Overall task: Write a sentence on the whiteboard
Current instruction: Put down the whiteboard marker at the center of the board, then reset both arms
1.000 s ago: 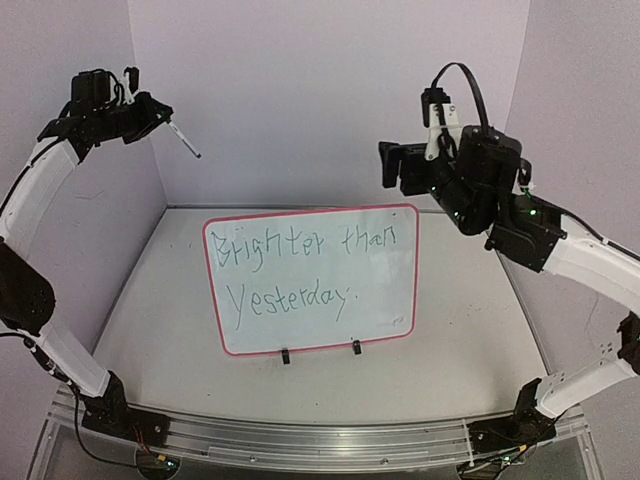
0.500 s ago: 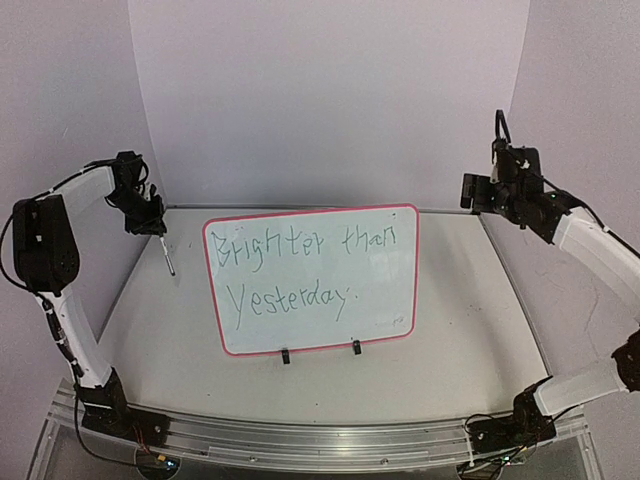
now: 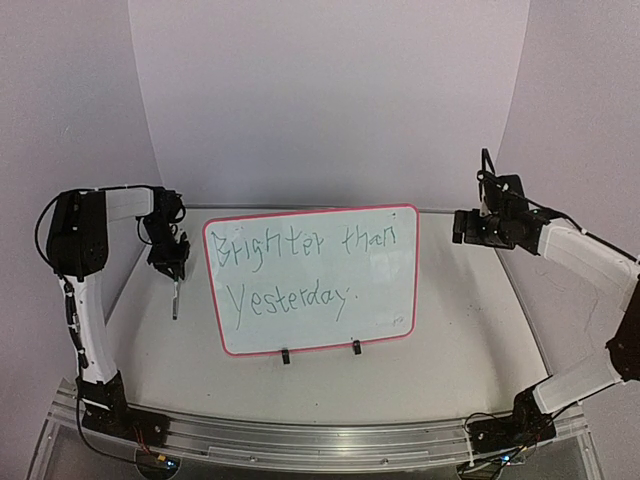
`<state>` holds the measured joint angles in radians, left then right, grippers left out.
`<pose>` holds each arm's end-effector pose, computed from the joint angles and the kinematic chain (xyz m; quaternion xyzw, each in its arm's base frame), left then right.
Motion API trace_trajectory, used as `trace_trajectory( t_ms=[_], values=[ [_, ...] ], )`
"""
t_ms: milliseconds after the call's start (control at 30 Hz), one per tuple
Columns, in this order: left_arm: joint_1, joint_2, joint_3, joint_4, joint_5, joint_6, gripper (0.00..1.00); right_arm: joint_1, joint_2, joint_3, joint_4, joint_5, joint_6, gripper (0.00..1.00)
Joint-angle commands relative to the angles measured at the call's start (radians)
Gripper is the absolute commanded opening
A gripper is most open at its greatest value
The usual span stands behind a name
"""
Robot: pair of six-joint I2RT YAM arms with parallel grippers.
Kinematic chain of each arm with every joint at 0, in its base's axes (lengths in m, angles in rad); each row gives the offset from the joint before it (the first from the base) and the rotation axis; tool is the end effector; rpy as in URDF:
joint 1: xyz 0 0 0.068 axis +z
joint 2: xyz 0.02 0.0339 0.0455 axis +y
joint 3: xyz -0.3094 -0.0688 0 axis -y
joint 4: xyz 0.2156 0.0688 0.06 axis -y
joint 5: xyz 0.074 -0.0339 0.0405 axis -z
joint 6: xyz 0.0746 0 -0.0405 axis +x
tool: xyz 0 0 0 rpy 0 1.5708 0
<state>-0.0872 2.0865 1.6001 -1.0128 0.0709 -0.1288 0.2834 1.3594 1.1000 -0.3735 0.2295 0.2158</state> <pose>0.3999 -0.0403 0.1869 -0.0195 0.9985 -0.0391 0.0317 0.2900 0.0668 0.3320 0.0218 0.8874 0.0119 0.4603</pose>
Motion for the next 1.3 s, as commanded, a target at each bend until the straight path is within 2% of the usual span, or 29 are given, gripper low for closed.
trace_trajectory(
  t_ms=[0,67,200,367,433,533,733,833,967,1100,1267],
  values=[
    [-0.003,-0.022,-0.041,0.082,-0.044,0.011,0.33,-0.013,-0.001,-0.025,0.028,-0.022,0.017,0.98],
    [-0.002,-0.039,-0.06,0.105,-0.06,0.008,0.43,-0.014,-0.001,-0.034,0.034,-0.025,0.02,0.98],
    [-0.003,-0.1,-0.107,0.169,-0.122,-0.01,0.69,-0.017,-0.007,-0.04,0.046,-0.027,0.01,0.98],
    [-0.003,-0.268,-0.227,0.362,-0.183,-0.041,0.93,-0.022,-0.05,-0.065,0.08,-0.042,-0.03,0.98],
    [-0.003,-0.374,-0.309,0.485,-0.204,-0.045,0.98,-0.025,-0.081,-0.096,0.124,-0.069,-0.054,0.98],
    [-0.003,-0.518,-0.425,0.659,-0.228,-0.038,0.99,-0.027,-0.144,-0.148,0.192,-0.107,-0.075,0.98],
    [-0.004,-0.798,-0.75,1.134,-0.309,-0.024,0.99,-0.029,-0.282,-0.328,0.405,-0.134,-0.113,0.98],
    [-0.006,-0.889,-0.902,1.326,-0.355,0.003,1.0,-0.046,-0.333,-0.423,0.513,-0.145,-0.109,0.98],
    [-0.005,-0.937,-1.029,1.451,-0.411,0.03,1.0,-0.081,-0.384,-0.555,0.646,-0.127,-0.112,0.98],
    [-0.005,-0.951,-1.139,1.509,-0.425,0.051,1.0,-0.098,-0.444,-0.68,0.753,-0.099,-0.124,0.98],
    [-0.005,-0.975,-1.206,1.525,-0.415,0.044,0.99,-0.101,-0.506,-0.77,0.785,-0.065,-0.132,0.98]
  ],
)
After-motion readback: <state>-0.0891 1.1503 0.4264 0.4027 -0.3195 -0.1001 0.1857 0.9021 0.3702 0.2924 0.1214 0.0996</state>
